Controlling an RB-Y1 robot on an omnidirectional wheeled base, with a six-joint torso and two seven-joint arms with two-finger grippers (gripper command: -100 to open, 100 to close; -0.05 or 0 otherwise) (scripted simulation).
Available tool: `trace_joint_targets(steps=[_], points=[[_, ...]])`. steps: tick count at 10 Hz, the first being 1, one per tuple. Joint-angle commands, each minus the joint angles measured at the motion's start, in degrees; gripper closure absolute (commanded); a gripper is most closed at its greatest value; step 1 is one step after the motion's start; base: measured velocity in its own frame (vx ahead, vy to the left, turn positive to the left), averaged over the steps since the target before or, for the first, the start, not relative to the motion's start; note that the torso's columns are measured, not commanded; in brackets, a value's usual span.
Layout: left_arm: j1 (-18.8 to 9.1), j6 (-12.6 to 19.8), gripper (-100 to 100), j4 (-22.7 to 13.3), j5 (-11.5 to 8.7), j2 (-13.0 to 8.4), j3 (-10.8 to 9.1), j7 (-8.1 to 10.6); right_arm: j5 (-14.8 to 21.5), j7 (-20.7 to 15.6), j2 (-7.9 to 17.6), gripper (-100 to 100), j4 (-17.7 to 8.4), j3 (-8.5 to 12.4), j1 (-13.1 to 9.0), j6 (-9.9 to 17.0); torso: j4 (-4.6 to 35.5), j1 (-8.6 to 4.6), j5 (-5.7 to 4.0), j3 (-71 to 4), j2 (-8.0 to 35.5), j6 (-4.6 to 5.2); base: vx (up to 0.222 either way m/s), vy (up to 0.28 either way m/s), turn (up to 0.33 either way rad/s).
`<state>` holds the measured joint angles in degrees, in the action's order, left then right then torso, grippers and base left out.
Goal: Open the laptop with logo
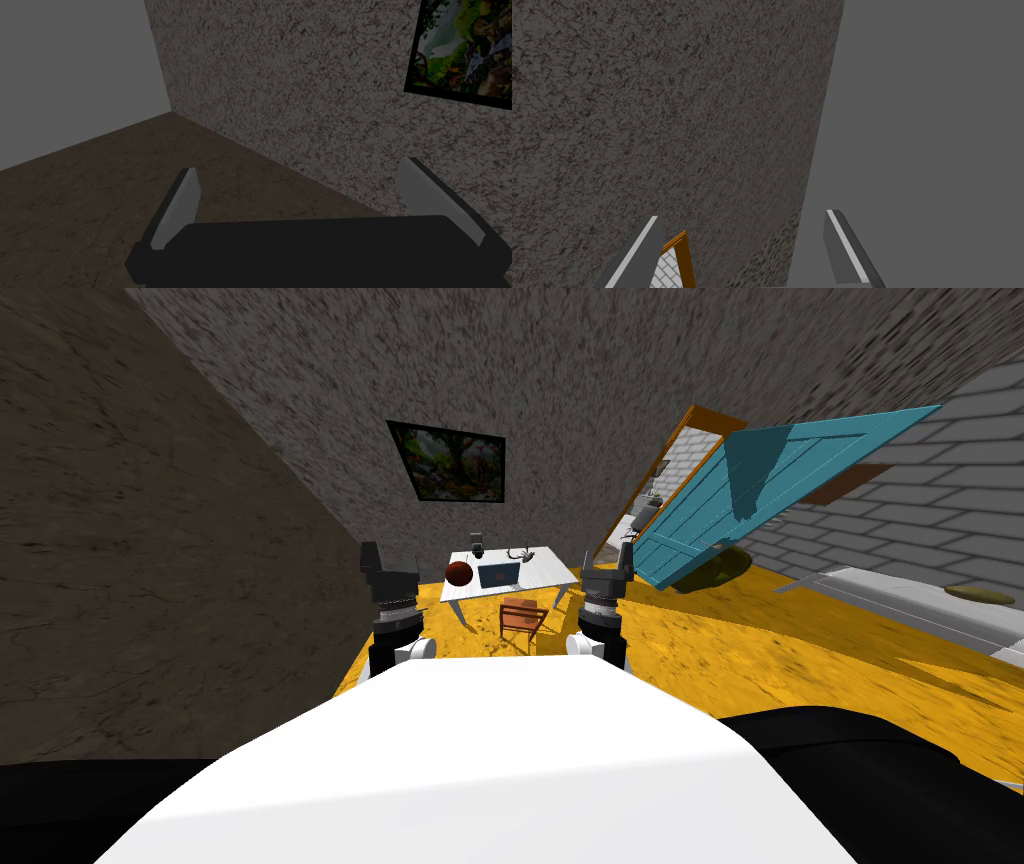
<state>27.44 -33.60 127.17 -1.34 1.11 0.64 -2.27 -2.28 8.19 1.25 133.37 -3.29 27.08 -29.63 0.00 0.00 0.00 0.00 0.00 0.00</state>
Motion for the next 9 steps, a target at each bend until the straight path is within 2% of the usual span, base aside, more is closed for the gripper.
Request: trace_joint_targets(steps=[1,9], points=[[0.00,0.00,0,0.00,0.00,0.00,0.00,0.00,0.00,0.00,0.00,0,0.00,0.00,0.00,0.00,2.35,0.00,0.00,-4.67,2.32,0.00,0.000,0.000,0.000],[0.00,-0.01,0,0.02,0.00,0.00,0.00,0.00,0.00,0.00,0.00,0,0.02,0.00,0.00,-0.01,35.37,0.00,0.00,-70.73,35.39,0.00,0.000,0.000,0.000]])
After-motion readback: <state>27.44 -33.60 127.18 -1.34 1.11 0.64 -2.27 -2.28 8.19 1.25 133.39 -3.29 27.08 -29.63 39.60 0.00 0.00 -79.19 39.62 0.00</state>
